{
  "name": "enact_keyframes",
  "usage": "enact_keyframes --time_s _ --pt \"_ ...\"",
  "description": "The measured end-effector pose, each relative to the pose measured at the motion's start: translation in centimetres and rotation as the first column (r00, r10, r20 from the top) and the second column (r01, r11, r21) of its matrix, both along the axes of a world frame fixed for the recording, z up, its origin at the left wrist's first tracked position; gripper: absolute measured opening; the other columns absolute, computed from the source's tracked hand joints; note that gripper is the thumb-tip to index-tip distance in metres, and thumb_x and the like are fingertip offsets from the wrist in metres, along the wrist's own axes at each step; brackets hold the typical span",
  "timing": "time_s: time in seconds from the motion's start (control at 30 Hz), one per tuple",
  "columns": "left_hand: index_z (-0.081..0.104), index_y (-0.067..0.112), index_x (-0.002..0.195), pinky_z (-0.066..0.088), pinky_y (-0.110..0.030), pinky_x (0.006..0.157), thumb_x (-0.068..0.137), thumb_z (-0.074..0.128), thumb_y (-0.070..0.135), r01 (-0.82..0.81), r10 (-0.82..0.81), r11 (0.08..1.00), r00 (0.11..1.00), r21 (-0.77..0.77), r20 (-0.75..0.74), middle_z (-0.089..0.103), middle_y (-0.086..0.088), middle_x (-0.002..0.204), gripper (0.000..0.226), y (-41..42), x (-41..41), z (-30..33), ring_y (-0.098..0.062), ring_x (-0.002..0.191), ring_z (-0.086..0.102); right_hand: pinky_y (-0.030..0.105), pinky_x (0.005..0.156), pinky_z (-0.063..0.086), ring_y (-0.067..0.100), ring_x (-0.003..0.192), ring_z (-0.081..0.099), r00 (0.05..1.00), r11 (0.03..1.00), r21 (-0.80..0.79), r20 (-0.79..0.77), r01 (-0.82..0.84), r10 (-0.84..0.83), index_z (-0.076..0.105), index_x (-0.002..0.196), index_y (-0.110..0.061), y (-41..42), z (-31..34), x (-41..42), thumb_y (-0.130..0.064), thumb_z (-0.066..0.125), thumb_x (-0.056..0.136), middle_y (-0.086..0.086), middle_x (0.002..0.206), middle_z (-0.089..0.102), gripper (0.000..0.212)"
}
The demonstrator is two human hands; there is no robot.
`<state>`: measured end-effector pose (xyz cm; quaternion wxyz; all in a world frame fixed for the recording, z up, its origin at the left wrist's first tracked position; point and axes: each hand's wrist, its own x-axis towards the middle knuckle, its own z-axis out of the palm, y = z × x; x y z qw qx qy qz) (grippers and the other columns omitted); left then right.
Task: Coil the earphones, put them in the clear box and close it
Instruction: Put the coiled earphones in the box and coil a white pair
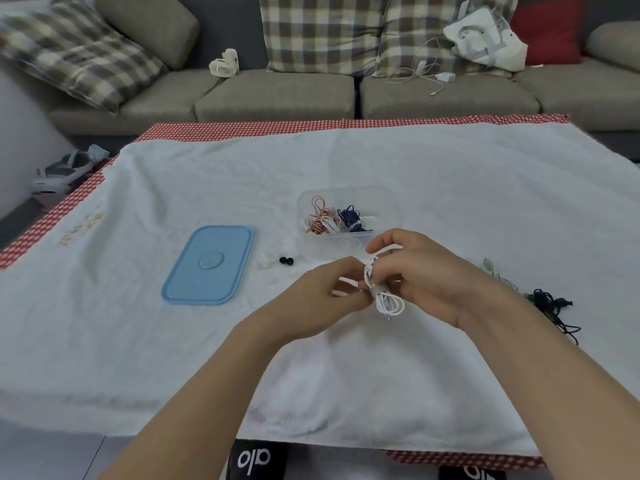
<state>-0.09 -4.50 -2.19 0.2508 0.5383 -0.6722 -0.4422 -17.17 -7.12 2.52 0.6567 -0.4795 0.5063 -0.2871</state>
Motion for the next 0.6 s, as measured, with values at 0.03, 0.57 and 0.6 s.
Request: enact_keyframes --time_s 0.03,0.57,0.6 --pt "0.067 0.026 0.109 0.053 -0.028 0.096 0.096 0.067 0.024 -0.014 0.014 1.000 1.000 -0.004 -0.002 0.072 0.015 0.109 0.014 -0.1 0.1 0.1 -0.003 0.106 0.068 0.032 0.067 0.055 0.030 0.072 0.068 1.000 1.000 0.010 0.023 0.014 -0.014 0.056 0.110 -0.003 0.0 0.1 0.1 0.017 0.051 0.081 0.018 0.083 0.060 0.035" --pt "0.068 0.012 0.091 0.062 -0.032 0.071 0.099 0.060 0.022 -0.108 0.107 0.993 0.994 0.046 0.025 0.070 0.002 0.071 0.014 -0.5 2.5 0.1 -0.011 0.065 0.067 0.037 0.076 0.053 0.025 0.068 0.071 0.980 0.998 -0.067 -0.200 -0.019 0.005 0.063 0.105 -0.007 -1.0 -0.8 -0.8 0.013 0.049 0.081 0.015 0.097 0.059 0.035" --pt "0.068 0.013 0.090 0.059 -0.028 0.064 0.098 0.061 0.022 -0.112 0.110 0.993 0.993 0.046 0.028 0.067 0.004 0.069 0.014 -0.5 2.8 0.1 -0.010 0.060 0.064 0.037 0.076 0.054 0.026 0.073 0.073 0.957 0.994 -0.091 -0.289 -0.064 0.035 0.063 0.105 -0.010 -1.0 -1.3 -0.9 0.012 0.051 0.080 0.014 0.098 0.060 0.035"
